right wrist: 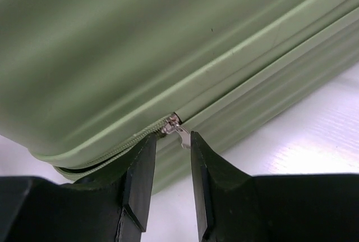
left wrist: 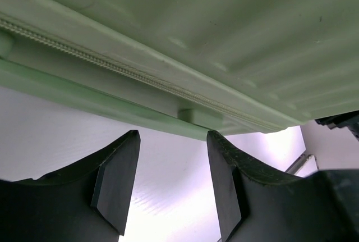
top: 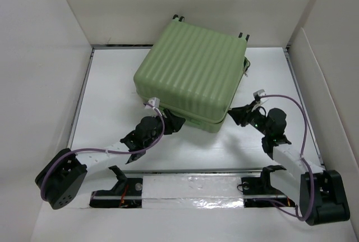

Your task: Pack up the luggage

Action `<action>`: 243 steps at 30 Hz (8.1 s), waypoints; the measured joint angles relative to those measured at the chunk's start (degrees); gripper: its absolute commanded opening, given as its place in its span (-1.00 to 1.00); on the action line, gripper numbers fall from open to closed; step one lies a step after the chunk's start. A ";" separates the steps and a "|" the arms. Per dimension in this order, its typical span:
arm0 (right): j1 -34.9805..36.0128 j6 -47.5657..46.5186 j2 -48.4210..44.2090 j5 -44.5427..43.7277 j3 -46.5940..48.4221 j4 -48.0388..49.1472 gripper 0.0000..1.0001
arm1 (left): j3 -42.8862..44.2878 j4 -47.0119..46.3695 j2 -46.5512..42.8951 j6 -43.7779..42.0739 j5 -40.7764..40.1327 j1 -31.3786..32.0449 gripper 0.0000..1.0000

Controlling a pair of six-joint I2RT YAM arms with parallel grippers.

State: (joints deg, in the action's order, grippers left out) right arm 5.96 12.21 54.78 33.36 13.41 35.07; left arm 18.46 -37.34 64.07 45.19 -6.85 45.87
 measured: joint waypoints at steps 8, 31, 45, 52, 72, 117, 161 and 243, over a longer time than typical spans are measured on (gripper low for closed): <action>-0.52 0.17 9.73 4.74 0.59 10.29 -0.42 | 0.00 -1.29 0.76 -0.17 1.97 0.00 -0.09; 4.79 1.27 5.05 1.49 -3.21 11.45 -1.00 | 2.25 -4.70 4.00 -2.38 4.07 2.91 -0.14; 14.67 1.57 -12.68 -17.27 -4.13 -8.04 -0.29 | 7.89 -6.10 11.82 -4.17 5.07 3.91 -0.16; 2.12 1.03 1.60 -4.76 -3.87 0.11 0.12 | 7.30 -4.33 8.46 -4.22 3.32 4.22 -0.17; 1.14 -5.20 10.10 7.41 2.40 8.02 0.02 | 4.74 -3.41 6.47 -4.46 2.78 3.52 -0.19; 44.59 -0.24 -12.26 -43.15 1.40 -20.00 -1.00 | 14.60 -2.84 17.88 -6.56 5.51 5.22 -0.25; 49.57 6.67 -2.62 -45.81 4.37 -13.00 -1.00 | 34.27 7.52 27.63 8.59 12.81 -46.29 0.10; 74.40 8.61 -21.84 -58.82 2.62 -34.73 -1.00 | 71.06 8.98 54.49 0.52 20.74 -22.95 0.91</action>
State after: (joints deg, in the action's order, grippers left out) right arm 80.36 20.82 32.95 -25.45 16.03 0.34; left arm 89.52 -28.36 118.56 45.71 13.89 22.92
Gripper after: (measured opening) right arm 0.009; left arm 0.951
